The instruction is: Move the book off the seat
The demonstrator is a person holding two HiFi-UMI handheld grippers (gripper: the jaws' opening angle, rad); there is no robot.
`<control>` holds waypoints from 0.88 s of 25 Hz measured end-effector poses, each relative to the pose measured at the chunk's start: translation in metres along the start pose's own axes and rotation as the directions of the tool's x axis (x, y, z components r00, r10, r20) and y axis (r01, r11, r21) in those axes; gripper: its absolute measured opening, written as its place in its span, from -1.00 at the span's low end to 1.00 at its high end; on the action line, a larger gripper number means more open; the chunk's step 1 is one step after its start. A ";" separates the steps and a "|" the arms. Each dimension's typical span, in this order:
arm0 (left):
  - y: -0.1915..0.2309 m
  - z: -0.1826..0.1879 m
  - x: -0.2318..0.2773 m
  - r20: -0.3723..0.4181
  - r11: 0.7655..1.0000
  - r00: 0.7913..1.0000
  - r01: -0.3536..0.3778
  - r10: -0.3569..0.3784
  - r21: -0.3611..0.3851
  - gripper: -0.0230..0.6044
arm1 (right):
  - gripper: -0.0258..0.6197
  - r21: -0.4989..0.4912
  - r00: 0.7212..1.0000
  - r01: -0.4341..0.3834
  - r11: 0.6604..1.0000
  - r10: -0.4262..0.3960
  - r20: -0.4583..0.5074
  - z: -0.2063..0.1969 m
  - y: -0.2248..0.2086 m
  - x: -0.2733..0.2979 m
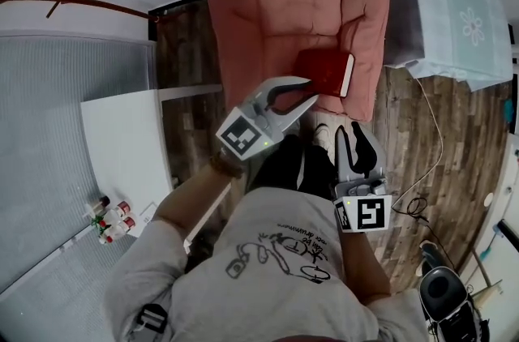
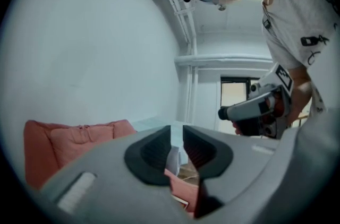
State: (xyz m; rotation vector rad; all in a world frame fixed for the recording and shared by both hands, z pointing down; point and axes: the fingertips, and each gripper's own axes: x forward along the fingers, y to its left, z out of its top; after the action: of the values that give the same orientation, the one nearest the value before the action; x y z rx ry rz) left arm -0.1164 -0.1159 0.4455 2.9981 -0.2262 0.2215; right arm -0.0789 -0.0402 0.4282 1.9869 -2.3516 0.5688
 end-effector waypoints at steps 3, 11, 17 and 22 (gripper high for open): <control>0.011 -0.029 0.008 -0.027 0.999 1.000 0.010 -0.011 -0.033 -0.64 | -0.55 0.028 1.000 0.021 0.999 -0.021 -0.018 -0.023 -0.011 0.008; 0.037 -0.102 0.029 -0.095 0.999 0.995 0.032 -0.035 -0.033 -0.56 | -0.41 0.093 0.995 0.060 0.994 -0.052 -0.080 -0.091 -0.043 0.029; 0.063 -0.165 0.046 -0.123 0.998 0.991 0.037 -0.043 -0.046 -0.44 | -0.30 0.140 0.990 0.083 0.987 -0.065 -0.126 -0.148 -0.067 0.047; 0.076 -0.217 0.056 -0.146 0.997 0.989 0.023 -0.034 -0.076 -0.41 | -0.24 0.189 0.984 0.112 0.975 -0.082 -0.160 -0.196 -0.081 0.055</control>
State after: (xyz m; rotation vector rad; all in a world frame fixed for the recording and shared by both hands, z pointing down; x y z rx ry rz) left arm -0.1035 -0.1689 0.6753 2.8924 -0.1719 0.4199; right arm -0.0559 -0.0485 0.6457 2.0387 -2.1711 0.9458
